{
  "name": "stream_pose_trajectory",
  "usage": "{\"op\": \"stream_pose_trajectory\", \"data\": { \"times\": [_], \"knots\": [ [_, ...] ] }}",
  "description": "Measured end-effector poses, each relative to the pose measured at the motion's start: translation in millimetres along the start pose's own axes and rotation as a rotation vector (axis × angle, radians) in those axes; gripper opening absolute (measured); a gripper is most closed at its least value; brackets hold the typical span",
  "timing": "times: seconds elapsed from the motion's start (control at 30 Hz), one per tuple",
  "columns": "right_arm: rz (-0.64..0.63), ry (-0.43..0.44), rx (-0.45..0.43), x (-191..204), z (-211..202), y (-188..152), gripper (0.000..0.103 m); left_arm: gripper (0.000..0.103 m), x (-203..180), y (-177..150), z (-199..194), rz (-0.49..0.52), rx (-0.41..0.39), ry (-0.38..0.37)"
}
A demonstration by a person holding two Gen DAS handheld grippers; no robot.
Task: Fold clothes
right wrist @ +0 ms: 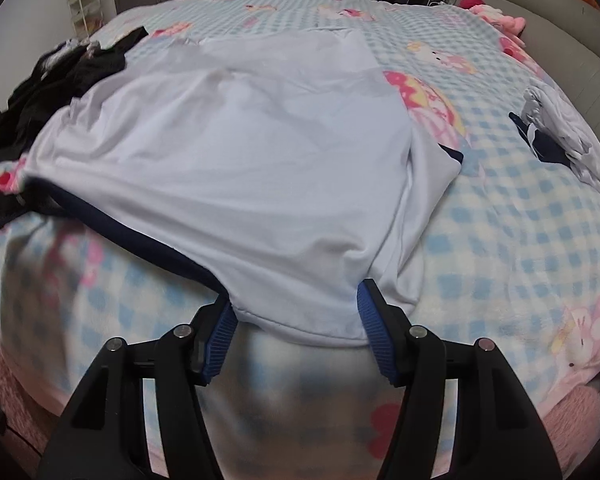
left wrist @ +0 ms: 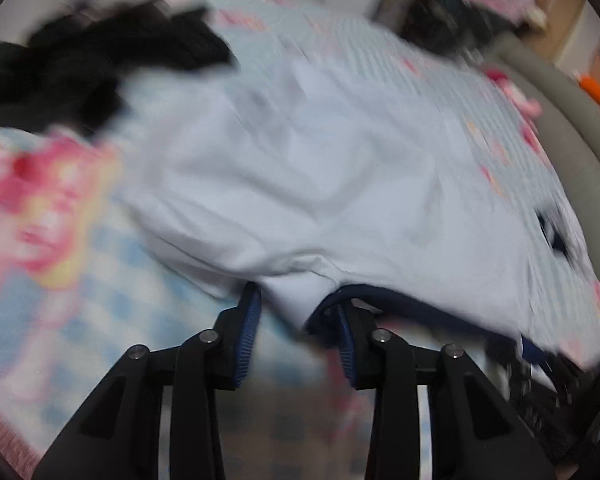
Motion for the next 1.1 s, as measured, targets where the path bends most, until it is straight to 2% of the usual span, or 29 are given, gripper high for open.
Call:
{"op": "stream_pose_trajectory", "data": {
  "times": [0.03, 0.07, 0.13, 0.23, 0.47, 0.67, 0.77, 0.83, 0.9, 0.93, 0.97, 1.0, 1.03, 1.1],
  "knots": [
    [-0.018, 0.020, 0.000, 4, 1, 1, 0.030, 0.018, 0, -3, 5, -0.002, 0.023, -0.009],
    [-0.036, 0.033, -0.002, 6, 1, 1, 0.028, 0.013, 1, -4, 3, -0.005, 0.019, -0.011],
    [-0.072, 0.026, -0.023, 8, -2, 2, 0.017, 0.010, 0, -3, -9, -0.016, -0.012, -0.050],
    [-0.041, 0.062, -0.040, 2, -11, 4, 0.011, 0.009, -2, 0, -30, -0.019, -0.040, -0.076],
    [0.005, 0.108, -0.108, -1, -45, 16, 0.009, 0.007, -10, 2, -68, 0.030, -0.063, -0.085],
    [0.024, 0.135, -0.108, -4, -55, 9, 0.007, 0.002, -6, -10, -81, 0.058, -0.075, -0.059],
    [0.040, 0.140, -0.075, -3, -47, -1, 0.006, 0.002, 5, -21, -73, 0.029, -0.034, -0.054],
    [0.055, 0.142, -0.051, -3, -42, -8, 0.006, 0.003, 15, -27, -68, -0.059, 0.001, -0.124],
    [0.088, 0.159, -0.033, -6, -39, -13, 0.008, 0.005, 24, -30, -66, -0.137, 0.029, -0.197],
    [0.111, 0.168, -0.029, -8, -39, -14, 0.016, 0.011, 28, -29, -65, -0.167, 0.035, -0.221],
    [0.138, 0.174, -0.032, -13, -41, -14, 0.021, 0.028, 32, -28, -63, -0.190, 0.037, -0.230],
    [0.164, 0.176, -0.038, -17, -44, -14, 0.026, 0.041, 37, -25, -60, -0.214, 0.039, -0.243],
    [0.186, 0.169, -0.054, -22, -47, -11, 0.027, 0.054, 40, -23, -56, -0.236, 0.042, -0.253],
    [0.230, 0.155, -0.086, -31, -52, -5, 0.031, 0.054, 47, -18, -45, -0.301, 0.056, -0.292]
  ]
}}
Point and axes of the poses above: each gripper's, at about its wrist camera, not at the fingertips, and z roughly the way its jaws point, x to its left, y to its top, the point moved 7 cm from there along z, roughly the way its jaws point, and after that the axes turned 1 degree about -y, right-handed, at the moved point
